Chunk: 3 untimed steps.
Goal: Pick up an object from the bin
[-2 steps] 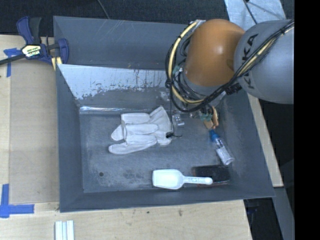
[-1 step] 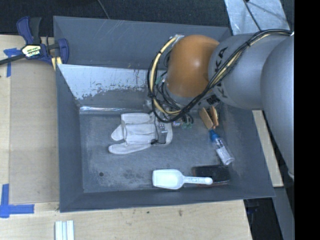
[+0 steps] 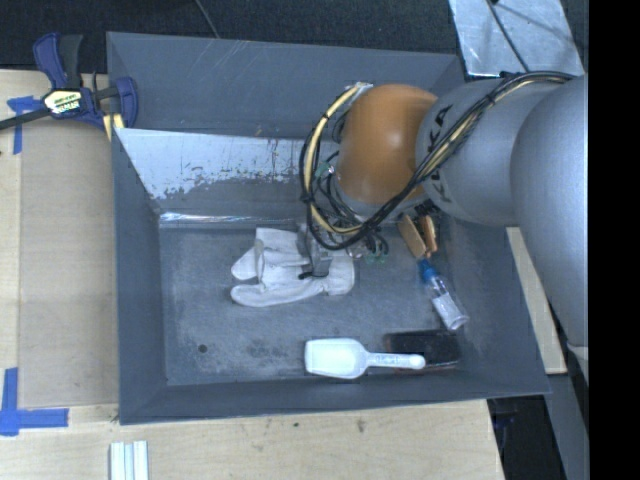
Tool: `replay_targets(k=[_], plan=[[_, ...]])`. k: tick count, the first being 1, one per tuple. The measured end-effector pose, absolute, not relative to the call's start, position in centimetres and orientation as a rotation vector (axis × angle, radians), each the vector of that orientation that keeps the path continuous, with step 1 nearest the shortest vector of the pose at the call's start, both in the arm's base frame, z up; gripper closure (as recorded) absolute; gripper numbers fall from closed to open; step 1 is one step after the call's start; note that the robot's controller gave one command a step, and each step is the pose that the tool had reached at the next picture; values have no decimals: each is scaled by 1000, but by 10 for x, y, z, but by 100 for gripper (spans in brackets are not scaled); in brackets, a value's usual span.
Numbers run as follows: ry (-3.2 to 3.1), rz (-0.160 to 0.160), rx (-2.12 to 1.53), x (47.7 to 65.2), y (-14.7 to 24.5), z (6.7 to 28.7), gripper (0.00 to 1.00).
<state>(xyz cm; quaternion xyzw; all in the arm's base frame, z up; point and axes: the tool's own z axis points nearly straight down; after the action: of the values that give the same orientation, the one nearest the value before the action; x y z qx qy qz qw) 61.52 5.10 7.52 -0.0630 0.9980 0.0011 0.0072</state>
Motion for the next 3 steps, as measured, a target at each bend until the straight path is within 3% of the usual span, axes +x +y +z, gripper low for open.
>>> replay_targets(k=[1,2,3], plan=[[3121,3,-197,615,51,75,100],[3131,0,-208,621,59,156,100],[3131,1,-208,621,59,156,100]])
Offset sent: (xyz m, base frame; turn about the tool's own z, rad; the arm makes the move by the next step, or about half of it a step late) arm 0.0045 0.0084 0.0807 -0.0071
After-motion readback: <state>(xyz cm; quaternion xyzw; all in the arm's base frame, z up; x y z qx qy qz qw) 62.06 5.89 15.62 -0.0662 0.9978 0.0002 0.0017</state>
